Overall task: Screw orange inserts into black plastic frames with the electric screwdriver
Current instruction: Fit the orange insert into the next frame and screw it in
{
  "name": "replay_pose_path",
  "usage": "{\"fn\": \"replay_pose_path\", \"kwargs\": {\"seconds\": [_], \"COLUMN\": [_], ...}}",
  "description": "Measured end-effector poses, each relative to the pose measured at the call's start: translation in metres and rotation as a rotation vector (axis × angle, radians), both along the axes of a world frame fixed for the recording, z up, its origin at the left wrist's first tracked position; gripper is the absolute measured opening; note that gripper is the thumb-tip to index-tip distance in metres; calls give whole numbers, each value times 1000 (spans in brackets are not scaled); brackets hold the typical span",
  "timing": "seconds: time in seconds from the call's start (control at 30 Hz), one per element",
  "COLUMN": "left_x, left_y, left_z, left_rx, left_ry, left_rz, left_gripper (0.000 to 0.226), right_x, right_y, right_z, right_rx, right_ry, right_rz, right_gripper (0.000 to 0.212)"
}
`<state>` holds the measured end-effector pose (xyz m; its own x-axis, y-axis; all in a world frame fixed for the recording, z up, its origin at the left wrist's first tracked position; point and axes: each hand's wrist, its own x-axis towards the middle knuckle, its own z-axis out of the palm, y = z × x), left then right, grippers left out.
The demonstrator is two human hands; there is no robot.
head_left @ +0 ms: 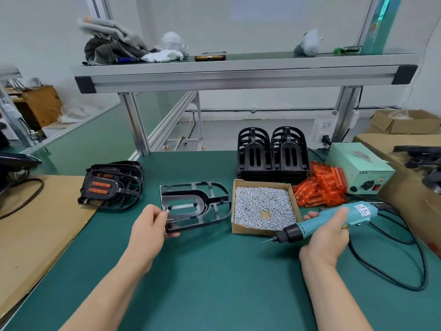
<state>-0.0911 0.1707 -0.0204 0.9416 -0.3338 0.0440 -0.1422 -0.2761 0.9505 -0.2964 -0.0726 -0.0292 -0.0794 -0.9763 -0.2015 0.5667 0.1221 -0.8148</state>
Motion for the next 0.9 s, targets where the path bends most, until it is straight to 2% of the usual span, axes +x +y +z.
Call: {"fn": "replay_pose_path", "kwargs": {"seconds": [0.13,0.27,0.47,0.57,0.63,0.7,0.8,0.9], "left_x": [-10,-26,-52,-61,-67,-73,-80,-87], "left_y": [11,12,10,5,0,-4,-9,-14], "left_z": [-10,-11,-16,-15,-13,-12,-11,-12], "left_rx": [-9,-16,32,37,53,160,518,648], "left_ry": [129,179,328,388,408,317,-81,-263], "left_rz": [-99,-181,-306,-311,-294,-287,-338,-376], "left_gripper": [25,25,22,22,22,22,25,27], "right_x": [-2,-2,3,9,17,25,37,46], "right_y": [1,-4,-7,-9,-10,-7,3,12], "right_z": [4,4,14,30,40,48,52,48], "right_rx": [31,93,207,189,166,147,151,204], "right_ry": [-25,-43,138,128,25,-77,-87,-112], "right_rz": [-18,-21,-3,41,103,179,266,335], "right_gripper": [36,44,72,59,52,51,44,44]}}
